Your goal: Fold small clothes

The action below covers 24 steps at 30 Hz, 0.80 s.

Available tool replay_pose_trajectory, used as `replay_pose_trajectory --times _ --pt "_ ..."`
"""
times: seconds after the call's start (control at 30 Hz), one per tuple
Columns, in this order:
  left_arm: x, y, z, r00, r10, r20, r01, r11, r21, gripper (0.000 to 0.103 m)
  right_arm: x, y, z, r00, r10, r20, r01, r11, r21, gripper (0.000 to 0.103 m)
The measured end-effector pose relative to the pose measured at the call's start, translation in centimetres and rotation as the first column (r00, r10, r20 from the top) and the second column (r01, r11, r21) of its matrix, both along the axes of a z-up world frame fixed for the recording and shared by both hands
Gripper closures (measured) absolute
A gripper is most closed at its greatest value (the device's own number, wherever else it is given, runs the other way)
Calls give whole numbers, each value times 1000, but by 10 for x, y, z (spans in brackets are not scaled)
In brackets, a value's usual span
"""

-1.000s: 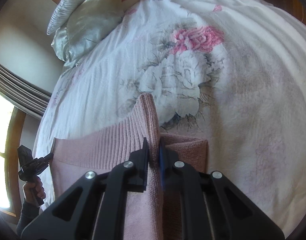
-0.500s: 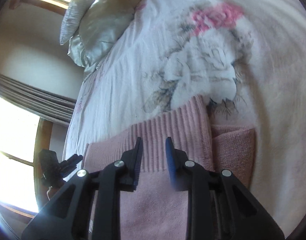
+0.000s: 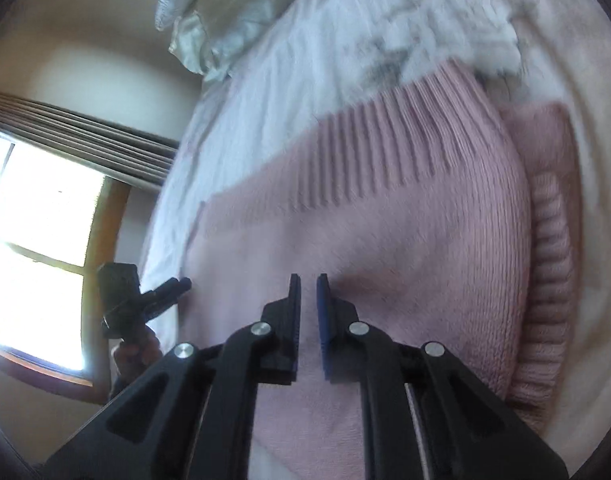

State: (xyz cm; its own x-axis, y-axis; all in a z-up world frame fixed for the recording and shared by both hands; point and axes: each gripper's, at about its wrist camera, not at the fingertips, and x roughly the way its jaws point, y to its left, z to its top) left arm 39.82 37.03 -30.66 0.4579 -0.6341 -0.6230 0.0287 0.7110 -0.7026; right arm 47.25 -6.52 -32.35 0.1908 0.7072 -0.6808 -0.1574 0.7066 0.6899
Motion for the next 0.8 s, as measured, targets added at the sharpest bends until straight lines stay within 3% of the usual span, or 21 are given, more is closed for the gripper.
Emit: replay_pose_trajectory --times 0.03,0.07,0.13,0.17,0.23,0.3,0.37,0.43,0.53,0.63,0.7,0.73,0.8 --pt "0 7 -17 999 25 -37 -25 1000 4 94 0 -2 -12 1000 -11 -18 11 1000 -25 103" --pt "-1 15 -28 996 58 -64 -58 998 -7 100 1 -6 -15 999 -29 -27 29 1000 -8 103" --pt "-5 21 -22 994 87 -67 -88 996 -22 97 -5 -14 -1 996 -89 -11 89 996 -21 99" --pt "-10 16 -9 996 80 -39 -80 997 -1 80 -13 -14 9 996 -88 7 88 996 -12 94" --pt "-27 1 20 999 14 41 -13 1000 -23 76 -34 -3 24 999 -20 32 18 998 61 94" --pt "-53 -18 38 992 -67 109 74 995 -66 73 -57 13 22 997 54 46 -57 996 62 93" --pt "-72 -32 27 989 -109 96 116 990 -80 73 -72 25 1 996 88 1 -88 995 46 92" --pt "-81 -40 -2 994 -106 19 107 994 -23 73 -78 22 -23 997 66 -33 -66 998 19 103" --pt "-92 -33 -35 998 -58 -41 58 998 21 93 -78 0 -28 998 3 -60 0 999 48 103" --pt "-106 -31 -8 999 -44 20 46 996 -75 64 -86 -26 -3 999 -43 -20 44 997 57 94" --pt "-110 -40 9 993 -82 81 89 992 -94 61 -96 -40 6 999 -48 4 47 996 75 89" --pt "-110 -44 11 992 -93 90 100 992 -78 59 -98 -48 2 997 -72 -3 72 997 41 89" --pt "-99 -44 -9 998 -62 0 62 997 -37 58 -98 -64 -19 992 -111 -54 112 994 10 103"
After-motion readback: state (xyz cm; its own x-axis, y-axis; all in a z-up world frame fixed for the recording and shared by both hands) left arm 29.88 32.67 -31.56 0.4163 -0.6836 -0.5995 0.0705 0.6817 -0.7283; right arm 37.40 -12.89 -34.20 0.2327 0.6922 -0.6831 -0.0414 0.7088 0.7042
